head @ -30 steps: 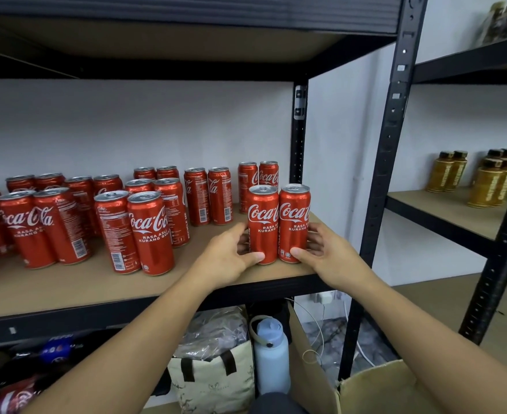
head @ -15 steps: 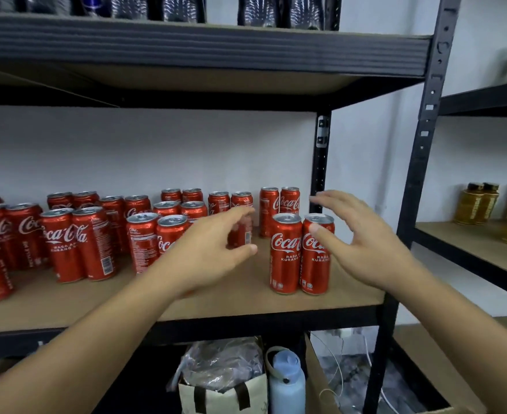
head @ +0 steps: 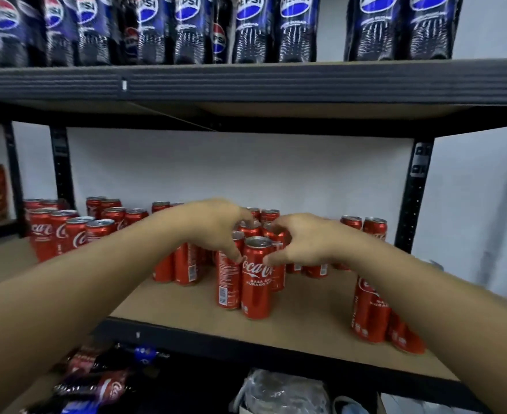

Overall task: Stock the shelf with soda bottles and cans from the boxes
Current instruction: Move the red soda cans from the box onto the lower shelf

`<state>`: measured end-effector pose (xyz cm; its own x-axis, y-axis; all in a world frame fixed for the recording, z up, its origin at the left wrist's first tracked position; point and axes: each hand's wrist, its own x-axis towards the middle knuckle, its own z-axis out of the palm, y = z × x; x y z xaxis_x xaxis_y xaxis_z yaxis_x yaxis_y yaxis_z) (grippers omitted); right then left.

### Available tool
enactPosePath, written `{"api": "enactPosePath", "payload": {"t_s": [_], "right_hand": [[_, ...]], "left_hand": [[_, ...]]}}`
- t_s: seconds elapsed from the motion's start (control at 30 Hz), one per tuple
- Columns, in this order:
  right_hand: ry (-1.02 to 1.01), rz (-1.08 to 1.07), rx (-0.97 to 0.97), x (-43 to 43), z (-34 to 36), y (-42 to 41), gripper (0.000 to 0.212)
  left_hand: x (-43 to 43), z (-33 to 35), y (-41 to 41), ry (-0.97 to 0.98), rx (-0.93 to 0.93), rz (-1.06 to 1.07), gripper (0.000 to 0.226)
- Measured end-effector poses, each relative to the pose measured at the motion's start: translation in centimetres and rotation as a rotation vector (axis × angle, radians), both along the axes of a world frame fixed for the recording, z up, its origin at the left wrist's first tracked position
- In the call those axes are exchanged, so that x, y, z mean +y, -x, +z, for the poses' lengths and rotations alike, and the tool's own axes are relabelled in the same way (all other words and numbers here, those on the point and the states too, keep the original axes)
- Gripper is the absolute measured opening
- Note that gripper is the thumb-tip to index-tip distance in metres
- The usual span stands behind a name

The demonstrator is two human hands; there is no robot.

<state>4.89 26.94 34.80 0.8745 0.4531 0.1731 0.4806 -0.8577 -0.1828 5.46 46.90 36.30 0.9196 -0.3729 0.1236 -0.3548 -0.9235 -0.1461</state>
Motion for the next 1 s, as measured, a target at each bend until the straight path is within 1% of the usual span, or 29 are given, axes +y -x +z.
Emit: {"api": "enactPosePath", "payload": {"t_s": [0.13, 0.33, 0.47, 0.6, 0.73, 0.9, 1.0], "right_hand": [[0.055, 0.063, 0.053, 2.5, -0.3, -1.4, 0.074], [0.119, 0.041, 0.056, 3.1, -0.6, -2.7, 0.070], [0.179, 0.035, 0.045, 1.9, 0.2, -3.0, 0.063], [0.278, -0.019, 0.081, -0.3, 1.3, -3.6, 0.062], [0.345, -0.108, 0.116, -3.6, 2.2, -4.5, 0.048], [0.364, -0.241, 0.154, -9.0, 2.8, -5.4, 0.047], [0.345, -0.316, 0.161, -12.2, 2.6, -5.8, 0.037]], "left_hand": [[0.8, -0.5, -1.2, -0.040, 0.065, 0.029, 0.087], [0.8, -1.0, -2.2, -0.020, 0.072, 0.002, 0.065], [0.0, -0.4, -2.1, -0.010, 0.082, -0.066, 0.060], [-2.1, 0.1, -2.4, 0.018, 0.114, -0.177, 0.060], [-5.6, -0.3, -3.5, 0.074, 0.105, -0.281, 0.066], [-11.7, -0.6, -6.2, 0.116, 0.091, -0.352, 0.072], [-15.2, -0.5, -7.5, 0.143, 0.108, -0.390, 0.077]]}}
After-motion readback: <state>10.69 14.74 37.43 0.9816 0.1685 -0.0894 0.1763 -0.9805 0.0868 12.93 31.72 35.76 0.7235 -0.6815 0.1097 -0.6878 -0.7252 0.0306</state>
